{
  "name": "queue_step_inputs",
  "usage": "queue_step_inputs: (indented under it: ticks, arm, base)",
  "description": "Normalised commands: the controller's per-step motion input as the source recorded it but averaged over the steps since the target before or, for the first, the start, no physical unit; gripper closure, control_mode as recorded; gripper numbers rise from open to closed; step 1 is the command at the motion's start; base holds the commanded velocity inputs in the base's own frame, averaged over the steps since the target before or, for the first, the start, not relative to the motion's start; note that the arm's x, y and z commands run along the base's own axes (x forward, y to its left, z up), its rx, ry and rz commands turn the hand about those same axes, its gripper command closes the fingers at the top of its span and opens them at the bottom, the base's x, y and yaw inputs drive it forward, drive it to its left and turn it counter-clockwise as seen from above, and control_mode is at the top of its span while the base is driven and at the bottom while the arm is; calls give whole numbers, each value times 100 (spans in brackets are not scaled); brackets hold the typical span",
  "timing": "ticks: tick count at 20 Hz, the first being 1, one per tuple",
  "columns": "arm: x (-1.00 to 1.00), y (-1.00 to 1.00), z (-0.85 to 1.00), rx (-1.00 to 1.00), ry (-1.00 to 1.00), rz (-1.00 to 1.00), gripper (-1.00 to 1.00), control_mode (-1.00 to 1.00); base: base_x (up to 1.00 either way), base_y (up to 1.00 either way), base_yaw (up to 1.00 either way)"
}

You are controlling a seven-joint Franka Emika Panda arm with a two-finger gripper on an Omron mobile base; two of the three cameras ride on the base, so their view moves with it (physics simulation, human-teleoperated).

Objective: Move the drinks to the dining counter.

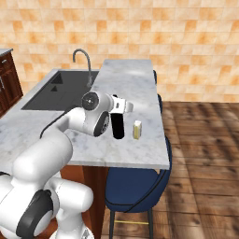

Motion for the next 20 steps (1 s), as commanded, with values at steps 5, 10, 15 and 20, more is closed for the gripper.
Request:
queue_step_inputs:
  ticks: [5, 10, 15, 20]
  arm:
    - [0, -2, -4, 0, 0, 0, -100, -100]
    - [0, -9, 0, 0, 0, 0, -100, -100]
    - [0, -6, 0, 0, 0, -1, -100, -100]
    - [-4, 0, 16, 0, -6, -4, -100, -100]
  base:
    - [0, 0, 0]
    - [0, 0, 0]
    - [0, 0, 0]
    - [0, 0, 0]
